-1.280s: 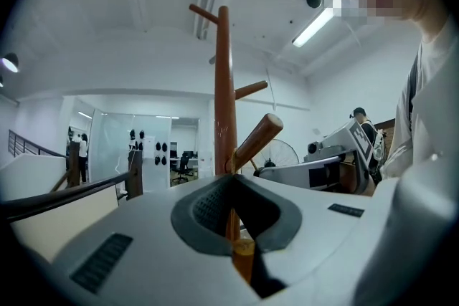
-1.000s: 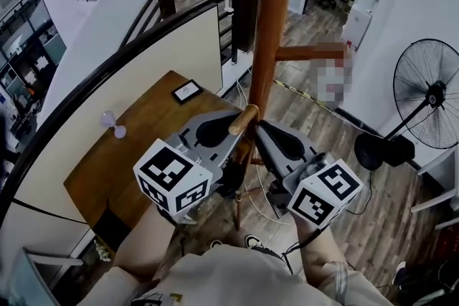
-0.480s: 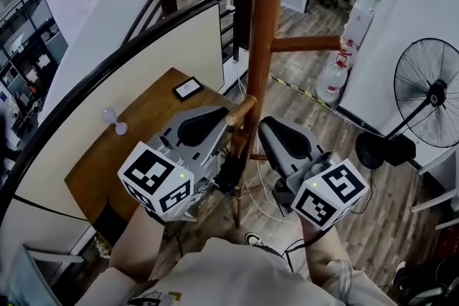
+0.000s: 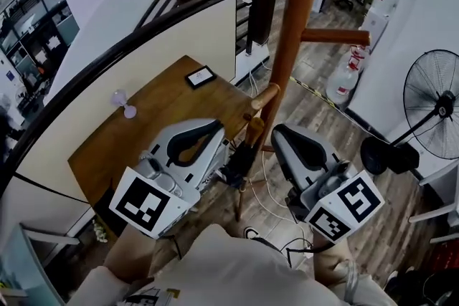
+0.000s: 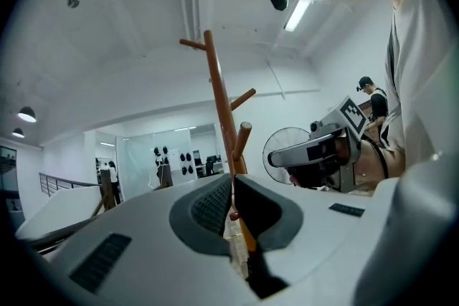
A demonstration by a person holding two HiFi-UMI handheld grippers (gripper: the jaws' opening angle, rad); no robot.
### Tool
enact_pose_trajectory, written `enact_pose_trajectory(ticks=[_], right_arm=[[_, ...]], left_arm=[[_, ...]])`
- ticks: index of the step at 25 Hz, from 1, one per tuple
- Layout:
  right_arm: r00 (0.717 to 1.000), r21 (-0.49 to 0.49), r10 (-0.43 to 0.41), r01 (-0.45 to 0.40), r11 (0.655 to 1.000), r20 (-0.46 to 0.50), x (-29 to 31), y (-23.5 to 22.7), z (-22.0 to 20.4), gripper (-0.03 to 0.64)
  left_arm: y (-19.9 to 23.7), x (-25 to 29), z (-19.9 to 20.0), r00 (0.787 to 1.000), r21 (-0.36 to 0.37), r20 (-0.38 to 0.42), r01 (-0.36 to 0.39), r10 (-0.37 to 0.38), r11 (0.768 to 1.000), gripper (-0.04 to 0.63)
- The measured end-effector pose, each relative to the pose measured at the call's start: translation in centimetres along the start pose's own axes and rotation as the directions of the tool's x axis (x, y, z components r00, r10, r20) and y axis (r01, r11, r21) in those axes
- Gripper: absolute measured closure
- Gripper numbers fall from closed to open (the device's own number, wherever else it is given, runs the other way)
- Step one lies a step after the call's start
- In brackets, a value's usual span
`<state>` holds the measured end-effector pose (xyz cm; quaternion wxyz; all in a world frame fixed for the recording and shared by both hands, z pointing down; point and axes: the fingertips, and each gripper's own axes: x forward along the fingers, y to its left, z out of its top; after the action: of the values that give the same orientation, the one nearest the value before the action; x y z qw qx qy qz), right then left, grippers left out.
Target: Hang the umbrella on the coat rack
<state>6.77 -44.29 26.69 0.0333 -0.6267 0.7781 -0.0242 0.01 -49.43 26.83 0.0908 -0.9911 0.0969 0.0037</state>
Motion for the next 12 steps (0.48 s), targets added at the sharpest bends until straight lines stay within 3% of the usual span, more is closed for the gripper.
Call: enact_pose_trajectory(ticks=[7, 12], right_arm=[[0.994, 0.019, 0.097, -0.096, 0.995, -0.059, -0.2, 3.2, -2.3, 0.612], [0.983, 0.034, 0.144, -0.141, 0.989, -0.116, 0.0, 4.6, -4.8, 0.612]], left_arm=[[-0.3, -2.7, -1.9, 0.997, 0.015, -0.056, -0.054, 0.054, 0.998, 0.58], [-0.3, -4.2, -4.4, 0.992, -0.015, -0.093, -0.083, 0.081, 0.996, 0.58]])
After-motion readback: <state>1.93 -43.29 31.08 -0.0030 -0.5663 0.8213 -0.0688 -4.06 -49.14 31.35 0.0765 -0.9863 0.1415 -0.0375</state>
